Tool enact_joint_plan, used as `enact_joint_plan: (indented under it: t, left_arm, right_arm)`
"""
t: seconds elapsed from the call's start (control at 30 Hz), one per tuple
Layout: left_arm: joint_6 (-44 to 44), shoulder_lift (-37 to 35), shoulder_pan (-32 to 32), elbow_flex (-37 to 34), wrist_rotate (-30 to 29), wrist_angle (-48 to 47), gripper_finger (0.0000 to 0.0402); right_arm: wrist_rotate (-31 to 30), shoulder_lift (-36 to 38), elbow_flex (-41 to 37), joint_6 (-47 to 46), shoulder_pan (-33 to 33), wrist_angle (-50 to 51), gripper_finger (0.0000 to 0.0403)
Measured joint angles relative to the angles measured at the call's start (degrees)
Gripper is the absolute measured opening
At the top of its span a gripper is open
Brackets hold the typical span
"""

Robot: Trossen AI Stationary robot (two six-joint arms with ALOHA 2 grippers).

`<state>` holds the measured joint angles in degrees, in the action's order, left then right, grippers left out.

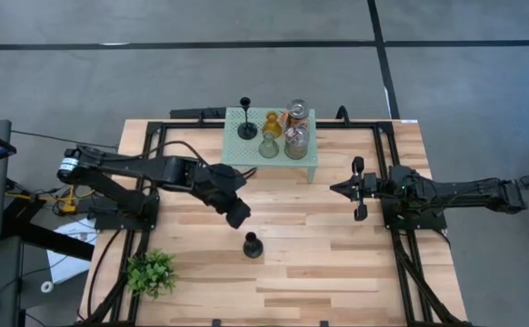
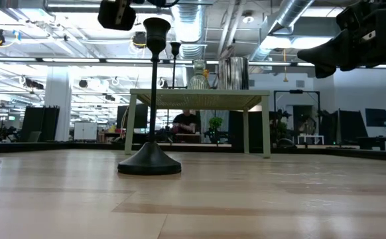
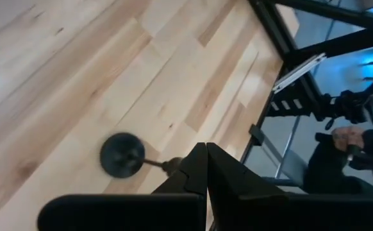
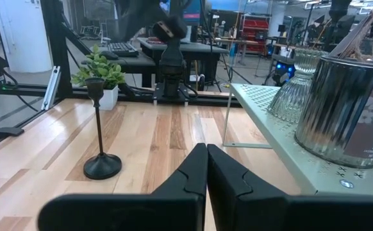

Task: Pick & Place candle stick holders
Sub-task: Put the black holder on the shelf aligned with the other black holder

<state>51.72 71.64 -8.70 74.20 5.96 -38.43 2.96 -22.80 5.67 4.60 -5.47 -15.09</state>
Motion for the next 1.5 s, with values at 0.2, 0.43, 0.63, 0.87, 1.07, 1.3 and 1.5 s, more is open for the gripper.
enact_joint_plan:
  t: [0.2, 0.43, 0.63, 0.87, 1.07, 1.3, 1.5]
  left_arm:
    - [-0.01, 0.57, -0.04, 0.02, 2.85, -1.83, 0.0002]
    - [-2.98, 0.68, -0.04, 0.0, 6.22, -1.67, 0.0012]
    - [-3.45, 1.69, 0.55, 0.0, 5.76, -2.68, 0.0038]
    - [-3.45, 5.29, 0.4, 0.0, 9.5, -4.1, 0.0094]
    - [-3.39, 8.47, 0.4, 0.0, 13.74, -3.99, 0.0134]
    - [-3.43, 9.51, 0.4, 0.0, 13.95, -3.87, 0.0156]
    - [-3.45, 9.5, 0.4, 0.0, 11.96, -3.62, 0.0153]
  right_arm:
    - [0.0, 0.0, 0.0, -0.15, 0.01, 0.02, 0.0]
    - [0.0, -0.03, 0.0, -0.15, -0.01, 0.07, 0.0]
    - [0.0, -0.03, 0.0, -0.15, 0.01, 0.09, 0.0]
    - [0.0, -0.03, 0.0, -0.15, -0.03, 0.96, 0.0]
    - [-0.02, -0.04, 0.0, -0.15, -0.1, 1.0, 0.0]
    - [-0.02, -0.03, 0.0, -0.15, -0.38, 1.01, 0.0]
    - [-0.02, -0.03, 0.0, -0.15, -0.38, 1.17, 0.0]
